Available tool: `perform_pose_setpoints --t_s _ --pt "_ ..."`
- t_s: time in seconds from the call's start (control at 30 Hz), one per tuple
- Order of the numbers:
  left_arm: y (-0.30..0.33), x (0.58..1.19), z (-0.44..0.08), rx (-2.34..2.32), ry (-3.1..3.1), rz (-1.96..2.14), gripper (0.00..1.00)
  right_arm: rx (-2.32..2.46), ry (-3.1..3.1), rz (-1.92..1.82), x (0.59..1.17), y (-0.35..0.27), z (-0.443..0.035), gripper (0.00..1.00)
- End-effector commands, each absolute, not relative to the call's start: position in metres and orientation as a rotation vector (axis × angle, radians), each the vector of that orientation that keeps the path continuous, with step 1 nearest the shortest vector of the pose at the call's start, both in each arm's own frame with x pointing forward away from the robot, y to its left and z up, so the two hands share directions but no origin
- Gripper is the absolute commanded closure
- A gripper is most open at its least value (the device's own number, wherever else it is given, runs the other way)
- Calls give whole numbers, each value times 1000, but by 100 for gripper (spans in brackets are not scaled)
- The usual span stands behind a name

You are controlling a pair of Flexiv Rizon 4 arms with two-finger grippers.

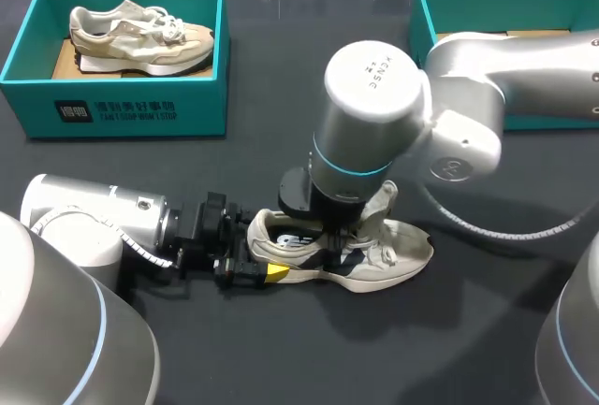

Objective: Take the shoe out of the shoebox, open the shoe tongue, remove and reinsert the insole, then place the shoe into the shoebox

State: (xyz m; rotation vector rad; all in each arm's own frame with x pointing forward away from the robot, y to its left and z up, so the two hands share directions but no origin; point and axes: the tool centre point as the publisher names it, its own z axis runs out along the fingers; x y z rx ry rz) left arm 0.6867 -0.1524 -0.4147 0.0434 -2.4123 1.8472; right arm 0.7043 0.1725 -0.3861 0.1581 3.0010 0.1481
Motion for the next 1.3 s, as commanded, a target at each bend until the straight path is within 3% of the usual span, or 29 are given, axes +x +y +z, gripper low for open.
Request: perform_pose_setpoints --t_s 0.03,0.63,0.8,0.93,1.03,1.2,1.3 --pt "-152 687 -415 45 -2414 1846 100 168 2994 149 703 168 -386 78" --pt "-152 687 -415 45 -2414 1846 100 216 3091 123 711 163 -416 62" --pt "-152 687 -415 45 -2414 1846 100 232 3127 152 704 165 -425 62" --pt "-152 687 -415 45 -2414 1846 100 246 3173 136 696 167 -431 65" --pt "-152 687 -415 45 -2414 1846 100 272 3192 118 689 169 -433 77" --pt "-152 687 -415 45 -2414 1846 100 302 3200 109 679 170 -434 79" --pt "-152 687 -415 45 -2414 1846 100 308 3211 108 676 171 -436 91"
